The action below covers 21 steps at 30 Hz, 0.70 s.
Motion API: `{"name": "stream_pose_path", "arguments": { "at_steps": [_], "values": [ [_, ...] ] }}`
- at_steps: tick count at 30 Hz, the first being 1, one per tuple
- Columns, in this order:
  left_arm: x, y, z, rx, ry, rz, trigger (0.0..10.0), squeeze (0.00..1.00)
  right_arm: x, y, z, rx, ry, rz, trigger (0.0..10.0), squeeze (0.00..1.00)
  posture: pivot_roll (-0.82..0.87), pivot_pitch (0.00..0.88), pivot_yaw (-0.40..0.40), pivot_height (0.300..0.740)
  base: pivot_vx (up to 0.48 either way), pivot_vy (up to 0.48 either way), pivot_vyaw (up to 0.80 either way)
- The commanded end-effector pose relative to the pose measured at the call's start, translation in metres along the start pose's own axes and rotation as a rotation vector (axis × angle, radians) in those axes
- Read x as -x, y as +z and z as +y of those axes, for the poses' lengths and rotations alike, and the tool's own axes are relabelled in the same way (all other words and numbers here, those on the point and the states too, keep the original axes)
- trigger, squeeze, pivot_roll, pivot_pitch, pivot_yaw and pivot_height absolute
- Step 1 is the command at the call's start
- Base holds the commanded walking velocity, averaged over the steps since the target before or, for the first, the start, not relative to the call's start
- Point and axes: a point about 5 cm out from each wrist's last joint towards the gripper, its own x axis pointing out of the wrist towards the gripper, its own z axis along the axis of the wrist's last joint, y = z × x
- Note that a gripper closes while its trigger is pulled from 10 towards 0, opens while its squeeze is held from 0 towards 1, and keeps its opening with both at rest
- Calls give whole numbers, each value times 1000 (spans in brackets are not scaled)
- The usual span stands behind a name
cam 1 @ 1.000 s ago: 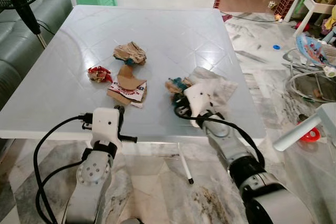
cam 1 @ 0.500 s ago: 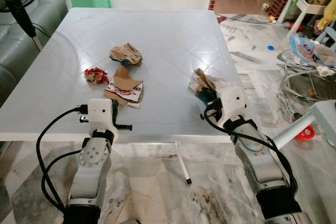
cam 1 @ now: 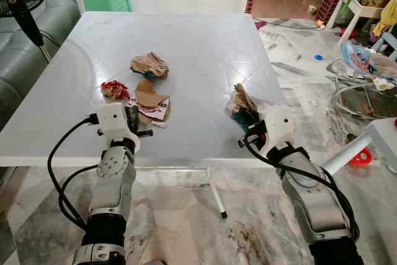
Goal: Picking trash to rubbish bin
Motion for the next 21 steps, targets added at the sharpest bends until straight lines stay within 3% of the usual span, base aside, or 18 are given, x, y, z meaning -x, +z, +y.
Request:
{"name": "stream_pose_path", "arguments": {
  "at_steps": [1, 2, 5, 16, 20, 21],
  "values": [
    [-2, 7, -2, 80, 22, -40, 10000, 1000, 1, 5, 0, 1, -8, -7, 0, 0, -56, 40, -22, 740, 0, 0, 0],
    [-2, 8, -1, 148, 52, -48, 10000, 1000, 0, 5, 1, 2, -3, -7, 0, 0, -55, 39, -25, 740, 0, 0, 0],
    [-2, 10, 2, 230, 100, -58, 10000, 1000, 0, 6, 4, 14, 14, -10, 0, 0, -53, 38, -27, 740, 0, 0, 0],
    [-6, 5, 6, 347, 190, -31, 10000, 1000, -3, 9, 6, 12, 18, -12, 0, 0, -50, 37, -31, 740, 0, 0, 0],
    [-10, 2, -2, 440, 167, 3, 10000, 1000, -3, 10, 6, 13, 16, -13, 0, 0, -54, 40, -27, 740, 0, 0, 0],
    [-14, -2, -9, 518, 156, 53, 10000, 1000, -3, 10, 5, 13, 12, -13, 0, 0, -59, 42, -25, 740, 0, 0, 0]
  ]
}}
